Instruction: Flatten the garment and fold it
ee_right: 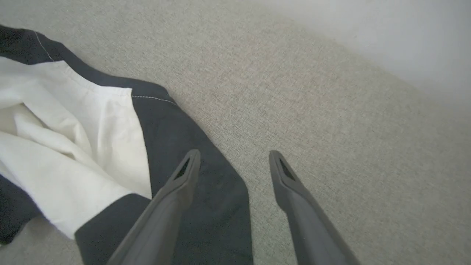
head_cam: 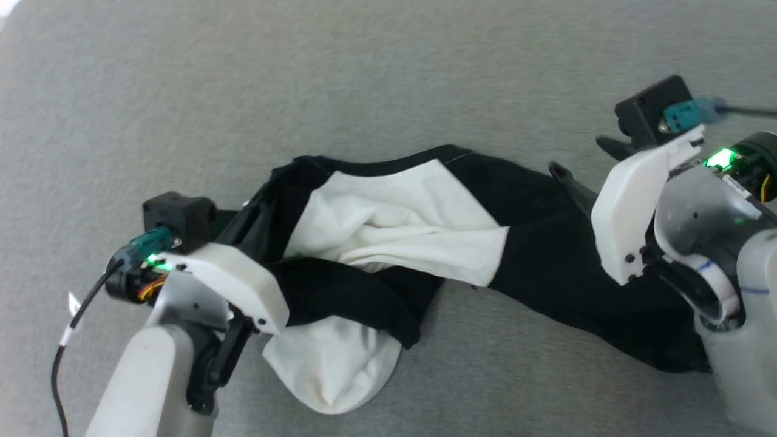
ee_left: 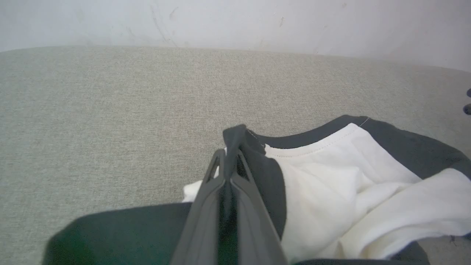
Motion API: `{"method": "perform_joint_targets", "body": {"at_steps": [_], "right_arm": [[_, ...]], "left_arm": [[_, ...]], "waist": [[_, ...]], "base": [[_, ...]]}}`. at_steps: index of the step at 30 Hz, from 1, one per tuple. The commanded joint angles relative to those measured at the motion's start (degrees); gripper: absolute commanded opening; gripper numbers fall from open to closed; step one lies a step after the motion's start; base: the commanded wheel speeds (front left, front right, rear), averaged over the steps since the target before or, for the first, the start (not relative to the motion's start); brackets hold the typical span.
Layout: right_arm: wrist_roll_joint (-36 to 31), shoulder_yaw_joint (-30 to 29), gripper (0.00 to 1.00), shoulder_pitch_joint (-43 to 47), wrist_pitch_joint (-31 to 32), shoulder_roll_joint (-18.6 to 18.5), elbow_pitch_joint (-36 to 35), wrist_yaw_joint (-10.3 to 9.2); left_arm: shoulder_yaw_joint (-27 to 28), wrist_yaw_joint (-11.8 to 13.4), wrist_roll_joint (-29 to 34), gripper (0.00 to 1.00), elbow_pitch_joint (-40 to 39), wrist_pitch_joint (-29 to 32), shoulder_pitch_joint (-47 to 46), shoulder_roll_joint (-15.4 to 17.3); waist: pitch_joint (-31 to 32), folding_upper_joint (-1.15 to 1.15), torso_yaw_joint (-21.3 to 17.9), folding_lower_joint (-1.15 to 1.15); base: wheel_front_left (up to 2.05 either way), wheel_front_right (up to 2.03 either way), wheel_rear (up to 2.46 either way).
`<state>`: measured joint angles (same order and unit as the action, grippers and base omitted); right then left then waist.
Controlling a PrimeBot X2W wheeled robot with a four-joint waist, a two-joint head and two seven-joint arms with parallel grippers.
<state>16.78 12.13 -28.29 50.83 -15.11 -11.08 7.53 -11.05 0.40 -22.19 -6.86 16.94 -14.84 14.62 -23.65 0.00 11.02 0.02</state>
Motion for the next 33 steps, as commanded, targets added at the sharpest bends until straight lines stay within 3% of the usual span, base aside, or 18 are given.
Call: {"method": "perform_joint_targets", "body": {"at_steps": [1,7,12,15,20,29,33], "right_arm": [[1.07,0.6,1.0,-1.11,1.49,-0.84,1.05,-0.04],[5.52,5.23,1.0,-3.18,9.14,-6.42,4.03,-0.04],[9.23,7.98,1.0,-2.24,13.56,-8.41,5.43,-0.04],[10.51,9.18,0.0,-1.78,15.57,-9.3,5.57,-0.04],[9.36,10.09,0.0,-3.29,11.94,-9.66,4.84,-0.04],[4.15,4.32,0.0,-6.09,-10.0,-4.47,5.99,-0.04],[2.04,1.18,0.0,-6.79,-16.95,-2.82,5.21,-0.04]], "left_arm": [[-0.39,-0.63,-0.22,0.0,0.55,-0.65,-1.22,-0.31],[-1.77,-1.7,-0.78,0.0,3.13,-1.68,-3.34,-1.44],[-2.45,-2.28,-1.26,0.0,4.8,-2.01,-4.59,-1.93],[-2.7,-2.46,-1.48,0.0,5.66,-2.22,-5.35,-2.17],[-2.27,-2.49,-1.9,0.0,6.98,-3.06,-6.48,-2.15],[-0.72,-1.41,-1.63,0.0,3.96,-6.74,-7.11,-2.02],[-0.24,-0.83,-0.83,0.0,0.06,-7.69,-8.04,-1.54]], "waist": [[-2.69,0.0,2.96,-0.02],[-4.48,0.0,5.5,-0.02],[-5.4,0.0,6.59,-0.02],[-5.84,0.0,6.88,-0.02],[-5.67,0.0,6.14,-0.02],[0.08,0.0,2.31,-0.02],[3.84,0.0,0.39,-0.02]], "base": [[0.0,0.0,0.0],[0.0,0.0,0.0],[0.0,0.0,0.0],[0.0,0.0,0.0],[0.0,0.0,0.0],[0.0,0.0,0.0],[0.0,0.0,0.0]]}}
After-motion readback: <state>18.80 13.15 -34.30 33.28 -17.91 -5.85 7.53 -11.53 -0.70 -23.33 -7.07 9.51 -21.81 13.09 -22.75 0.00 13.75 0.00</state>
